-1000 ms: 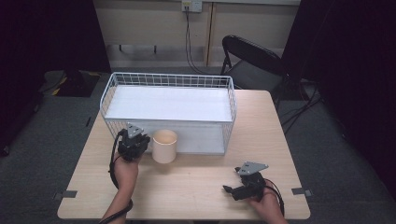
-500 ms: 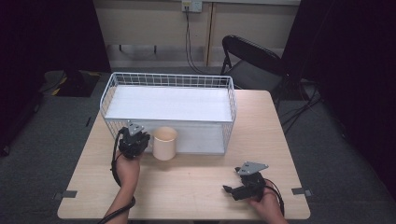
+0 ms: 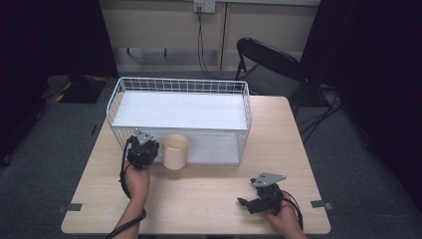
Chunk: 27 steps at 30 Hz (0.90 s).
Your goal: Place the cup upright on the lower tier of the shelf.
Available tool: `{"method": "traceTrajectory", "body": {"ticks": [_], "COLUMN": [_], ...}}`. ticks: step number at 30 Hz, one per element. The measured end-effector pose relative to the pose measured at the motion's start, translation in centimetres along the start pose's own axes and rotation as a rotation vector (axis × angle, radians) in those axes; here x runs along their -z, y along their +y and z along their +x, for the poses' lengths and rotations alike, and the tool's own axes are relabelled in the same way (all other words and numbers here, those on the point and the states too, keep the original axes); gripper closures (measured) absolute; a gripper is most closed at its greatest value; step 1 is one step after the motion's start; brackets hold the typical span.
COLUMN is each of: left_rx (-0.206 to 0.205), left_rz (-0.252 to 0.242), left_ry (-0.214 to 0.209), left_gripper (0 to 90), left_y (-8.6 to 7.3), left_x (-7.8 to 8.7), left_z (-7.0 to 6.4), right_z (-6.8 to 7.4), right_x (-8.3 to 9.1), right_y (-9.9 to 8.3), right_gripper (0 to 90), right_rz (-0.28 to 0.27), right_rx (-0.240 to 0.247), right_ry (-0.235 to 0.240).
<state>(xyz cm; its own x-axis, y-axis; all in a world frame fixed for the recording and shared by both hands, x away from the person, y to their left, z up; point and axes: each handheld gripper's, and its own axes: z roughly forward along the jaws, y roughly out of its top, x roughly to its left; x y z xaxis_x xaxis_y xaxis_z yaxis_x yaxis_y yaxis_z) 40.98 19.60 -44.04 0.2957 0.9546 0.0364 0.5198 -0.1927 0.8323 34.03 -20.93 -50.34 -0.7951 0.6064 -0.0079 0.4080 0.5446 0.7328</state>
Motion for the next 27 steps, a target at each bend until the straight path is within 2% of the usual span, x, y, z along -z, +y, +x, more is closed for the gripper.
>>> {"method": "traceTrajectory", "body": {"ticks": [14, 16, 20, 21, 27], "left_rx": [0.025, 0.007, 0.023, 0.010, 0.010], "left_rz": [-0.025, -0.014, -0.029, -0.024, -0.024], "left_ry": [0.017, 0.022, 0.029, 0.036, 0.062], "left_gripper": [84.6, 84.5, 84.5, 84.5, 83.6], "left_y": [-0.42, -0.40, -0.37, -0.36, -0.64], "left_x": [0.50, 0.65, 0.67, 0.71, 0.66], "left_z": [0.31, 0.45, 0.43, 0.51, 0.57], "right_z": [0.00, 0.00, 0.00, 0.00, 0.00], "right_x": [0.00, 0.00, 0.00, 0.00, 0.00], "right_y": [0.00, 0.00, 0.00, 0.00, 0.00], "right_gripper": [12.9, 13.0, 12.9, 12.9, 12.9], "right_rz": [0.000, 0.000, 0.000, 0.000, 0.000], "right_rx": [0.000, 0.000, 0.000, 0.000, 0.000], "right_ry": [0.000, 0.000, 0.000, 0.000, 0.000]}}
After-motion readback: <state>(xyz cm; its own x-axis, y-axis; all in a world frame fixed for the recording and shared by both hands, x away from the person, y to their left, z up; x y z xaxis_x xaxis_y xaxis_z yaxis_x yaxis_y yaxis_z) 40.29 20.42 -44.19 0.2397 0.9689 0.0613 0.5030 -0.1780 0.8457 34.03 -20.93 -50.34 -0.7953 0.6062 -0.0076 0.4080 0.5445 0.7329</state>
